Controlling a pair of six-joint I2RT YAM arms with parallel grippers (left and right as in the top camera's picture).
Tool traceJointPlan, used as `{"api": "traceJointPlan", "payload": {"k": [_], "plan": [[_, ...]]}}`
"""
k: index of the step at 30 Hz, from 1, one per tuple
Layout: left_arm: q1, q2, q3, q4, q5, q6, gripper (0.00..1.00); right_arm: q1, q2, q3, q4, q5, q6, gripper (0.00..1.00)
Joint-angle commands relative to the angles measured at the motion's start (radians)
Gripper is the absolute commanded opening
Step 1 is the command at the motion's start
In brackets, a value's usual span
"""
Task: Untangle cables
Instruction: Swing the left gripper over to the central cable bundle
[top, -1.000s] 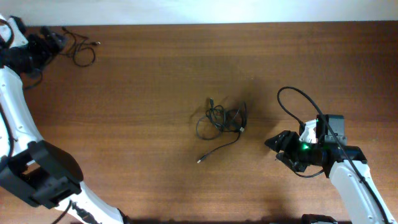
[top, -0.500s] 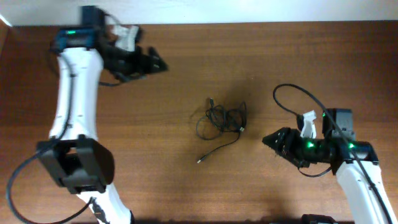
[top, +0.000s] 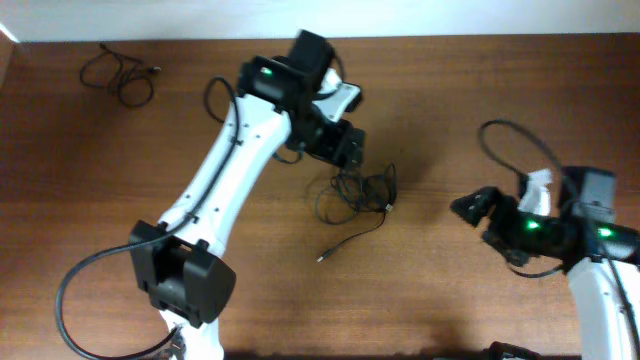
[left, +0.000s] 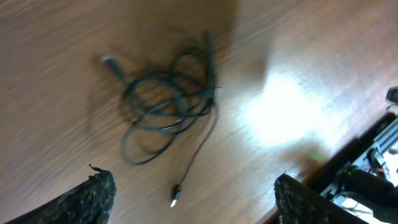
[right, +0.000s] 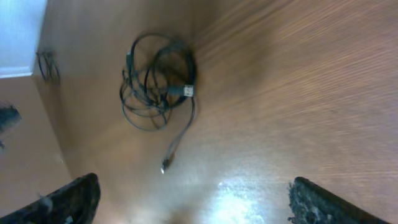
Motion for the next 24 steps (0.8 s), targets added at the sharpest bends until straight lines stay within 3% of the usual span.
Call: {"api": "traceJointPlan", "payload": {"k": [1, 7, 9, 14, 18, 22, 24], "plan": [[-0.08, 0.044, -0.003, 0.04, -0.023, 0.011, 0.8, -0.14, -0.01, 0.061, -0.074, -0.001, -0.061, 1.0], [-0.175, 0.164, -0.003, 0.112, -0.096, 0.011, 0.73, -0.258, -0.01, 0.061, -0.203, 0.0, -0.201, 1.0], [-0.19, 0.204, -0.003, 0.132, -0.103, 0.011, 0.73, -0.259, -0.01, 0.061, -0.211, 0.0, -0.204, 1.0], [-0.216, 0.288, -0.003, 0.17, -0.102, 0.011, 0.6, -0.259, -0.01, 0.061, -0.211, 0.001, -0.203, 1.0], [-0.232, 0.318, -0.003, 0.212, -0.103, 0.011, 0.58, -0.259, -0.01, 0.061, -0.212, 0.001, -0.204, 1.0], [-0.233, 0.323, -0.003, 0.241, -0.121, 0.011, 0.43, -0.259, -0.01, 0.061, -0.22, 0.01, -0.203, 1.0], [-0.233, 0.323, -0.003, 0.246, -0.146, 0.011, 0.29, -0.259, -0.01, 0.061, -0.223, 0.012, -0.204, 1.0]]}}
